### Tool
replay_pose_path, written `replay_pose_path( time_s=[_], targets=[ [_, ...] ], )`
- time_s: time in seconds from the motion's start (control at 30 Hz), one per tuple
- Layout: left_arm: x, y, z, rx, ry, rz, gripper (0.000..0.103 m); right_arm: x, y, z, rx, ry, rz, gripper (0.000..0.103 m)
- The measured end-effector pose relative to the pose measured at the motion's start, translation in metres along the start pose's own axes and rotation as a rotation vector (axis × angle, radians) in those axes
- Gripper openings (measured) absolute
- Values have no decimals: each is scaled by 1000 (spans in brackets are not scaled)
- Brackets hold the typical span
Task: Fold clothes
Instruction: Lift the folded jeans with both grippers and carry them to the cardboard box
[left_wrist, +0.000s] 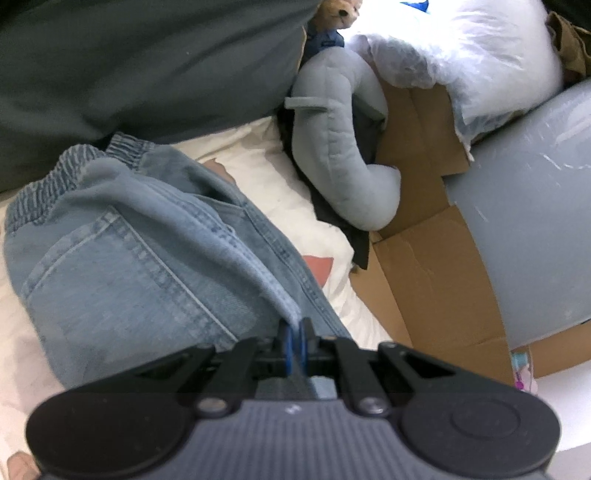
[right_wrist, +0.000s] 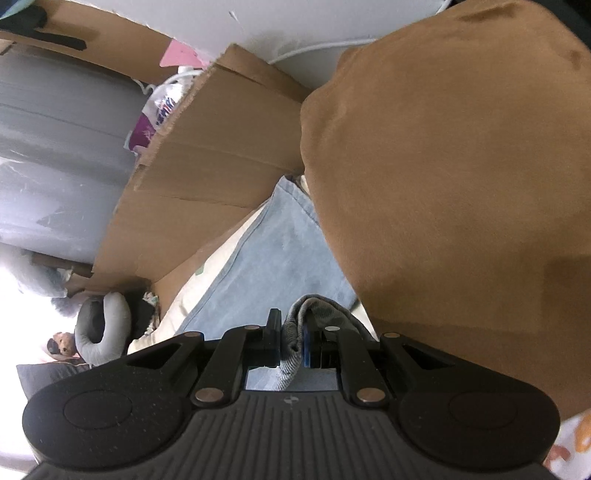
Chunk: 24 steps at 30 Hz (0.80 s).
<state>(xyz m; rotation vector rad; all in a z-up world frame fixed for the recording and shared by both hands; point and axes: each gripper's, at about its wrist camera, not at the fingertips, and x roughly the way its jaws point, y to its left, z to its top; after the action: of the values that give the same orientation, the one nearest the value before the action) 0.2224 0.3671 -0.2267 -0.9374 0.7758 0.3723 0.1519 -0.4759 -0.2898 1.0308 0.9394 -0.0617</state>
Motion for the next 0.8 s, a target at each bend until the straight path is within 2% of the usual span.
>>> replay_pose_path(
  time_s=[0.37, 0.8],
  targets=[
    [48, 8, 6, -13, -11, 23, 4, 67, 12, 41, -52, -4, -98, 10],
    [84, 2, 26, -86, -66, 4, 4, 113, 41, 66, -120, -77, -215, 10]
  ],
)
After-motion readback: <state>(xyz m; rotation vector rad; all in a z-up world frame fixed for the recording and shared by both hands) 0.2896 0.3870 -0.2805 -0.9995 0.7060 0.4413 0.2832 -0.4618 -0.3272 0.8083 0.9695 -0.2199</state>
